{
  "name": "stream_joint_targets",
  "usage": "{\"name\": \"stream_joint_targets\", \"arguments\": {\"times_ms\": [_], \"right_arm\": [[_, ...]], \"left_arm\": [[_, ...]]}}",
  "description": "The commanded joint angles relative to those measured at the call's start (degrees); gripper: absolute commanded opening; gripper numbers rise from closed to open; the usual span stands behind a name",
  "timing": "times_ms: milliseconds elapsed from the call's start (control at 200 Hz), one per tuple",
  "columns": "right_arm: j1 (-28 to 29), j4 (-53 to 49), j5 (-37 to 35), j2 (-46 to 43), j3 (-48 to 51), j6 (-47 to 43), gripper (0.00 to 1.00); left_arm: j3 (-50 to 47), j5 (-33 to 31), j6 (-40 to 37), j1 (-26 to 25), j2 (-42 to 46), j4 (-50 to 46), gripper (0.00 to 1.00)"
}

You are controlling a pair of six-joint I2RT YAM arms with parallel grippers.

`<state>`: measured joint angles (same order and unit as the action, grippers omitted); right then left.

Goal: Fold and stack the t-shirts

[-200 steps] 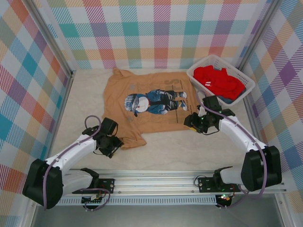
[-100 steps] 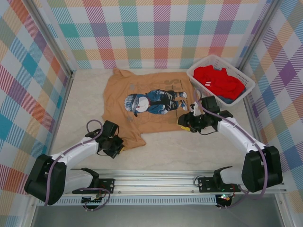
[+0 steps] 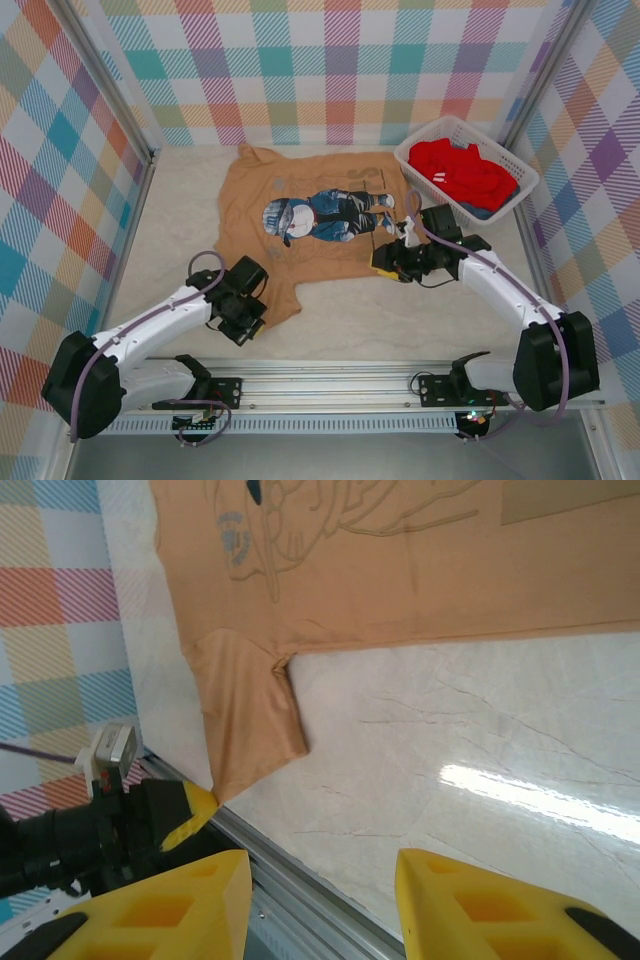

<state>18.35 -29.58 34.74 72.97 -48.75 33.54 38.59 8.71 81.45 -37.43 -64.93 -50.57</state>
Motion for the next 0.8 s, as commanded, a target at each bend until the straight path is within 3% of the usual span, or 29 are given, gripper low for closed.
{"name": "stream_joint_targets", "arguments": {"times_ms": [0,20,80,115,260,380,430,540,675,795], "right_arm": [[-0.1,-2.7,-2.5,0.6,-1.3,-1.7,0.42],[0.0,-3.2,-3.5,0.6,-1.4,-1.8,0.42],[0.0,-4.6,-5.8,0.8,-1.5,-1.7,0.43],[0.0,-5.1,-7.3,0.9,-1.6,-1.6,0.43],[-0.2,-6.4,-13.4,1.4,-2.4,-0.7,0.43],[-0.4,-5.4,-19.0,2.1,-2.8,0.8,0.41],[-0.9,-3.6,-21.1,2.3,-2.2,1.8,0.39],[-2.5,3.0,-24.3,3.2,0.0,3.3,0.34],[-3.6,5.1,-26.8,6.8,-2.5,2.6,0.3],[-3.9,2.6,-28.7,8.5,-4.1,3.4,0.29]], "left_arm": [[0.7,-1.9,5.7,-2.9,-1.0,-5.8,0.0],[0.5,-1.8,5.8,-3.0,-1.2,-5.2,0.02],[0.2,-1.3,4.7,-3.0,-2.1,-2.7,0.29],[0.9,-1.7,3.5,-3.0,-2.4,-2.2,0.38],[13.4,-11.0,-4.2,-2.7,-4.8,-13.5,0.51],[17.6,-11.6,-9.4,3.3,-7.4,-13.3,0.48],[16.5,-10.6,-10.0,6.9,-8.3,-8.1,0.42],[15.4,-8.7,-10.1,13.1,-14.3,2.8,0.39],[19.4,-7.6,-11.2,16.4,-26.0,10.7,0.38],[24.7,-10.0,-15.8,19.5,-35.3,7.7,0.38]]}}
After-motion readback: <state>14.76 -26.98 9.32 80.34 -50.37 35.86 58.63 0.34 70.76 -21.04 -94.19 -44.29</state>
